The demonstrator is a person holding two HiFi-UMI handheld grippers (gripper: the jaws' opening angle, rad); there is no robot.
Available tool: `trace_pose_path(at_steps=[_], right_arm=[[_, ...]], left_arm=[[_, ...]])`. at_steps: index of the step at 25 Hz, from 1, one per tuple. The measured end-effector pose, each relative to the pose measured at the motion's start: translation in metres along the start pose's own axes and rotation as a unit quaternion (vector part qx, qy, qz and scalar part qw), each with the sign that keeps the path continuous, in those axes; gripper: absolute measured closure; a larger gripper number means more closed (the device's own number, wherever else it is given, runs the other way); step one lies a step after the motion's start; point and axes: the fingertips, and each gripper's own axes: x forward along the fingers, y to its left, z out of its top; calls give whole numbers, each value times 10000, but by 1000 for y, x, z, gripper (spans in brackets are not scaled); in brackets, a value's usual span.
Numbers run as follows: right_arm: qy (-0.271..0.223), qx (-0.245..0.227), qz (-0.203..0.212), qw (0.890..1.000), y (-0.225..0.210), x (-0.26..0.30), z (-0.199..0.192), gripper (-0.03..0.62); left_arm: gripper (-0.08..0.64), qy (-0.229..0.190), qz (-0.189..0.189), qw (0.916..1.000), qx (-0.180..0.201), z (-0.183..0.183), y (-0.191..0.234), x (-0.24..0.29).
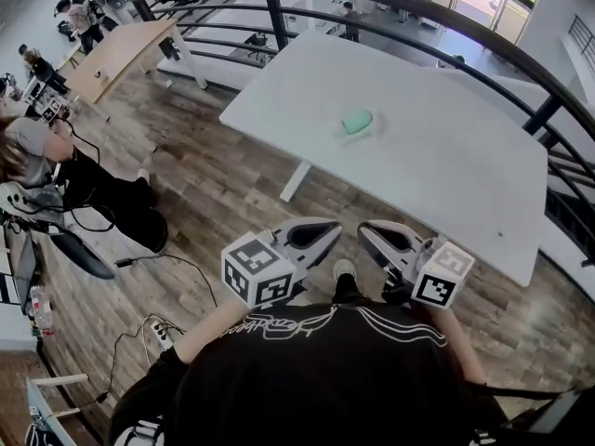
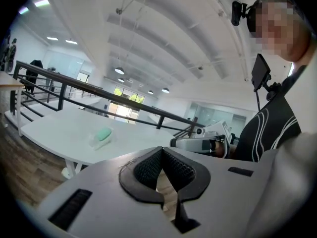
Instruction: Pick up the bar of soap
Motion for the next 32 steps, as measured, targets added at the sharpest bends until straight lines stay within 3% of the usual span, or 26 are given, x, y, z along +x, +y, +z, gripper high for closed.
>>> trace_pose_path(at_steps=[4, 10, 18, 32], right_arm=[[-15, 35, -83, 10000, -32, 10, 17, 574], [86, 89, -76, 9999, -89, 23, 41, 574], [378, -11, 106, 9992, -152, 52, 67, 574], [433, 209, 203, 9986, -217, 67, 77, 574]], left_arm=[[551, 71, -24, 10000, 9, 10, 26, 24], [551, 177, 15, 9994, -281, 21, 71, 68], [551, 294, 145, 9993, -184, 48, 132, 113], [551, 647, 283, 9975, -58, 46, 178, 156]])
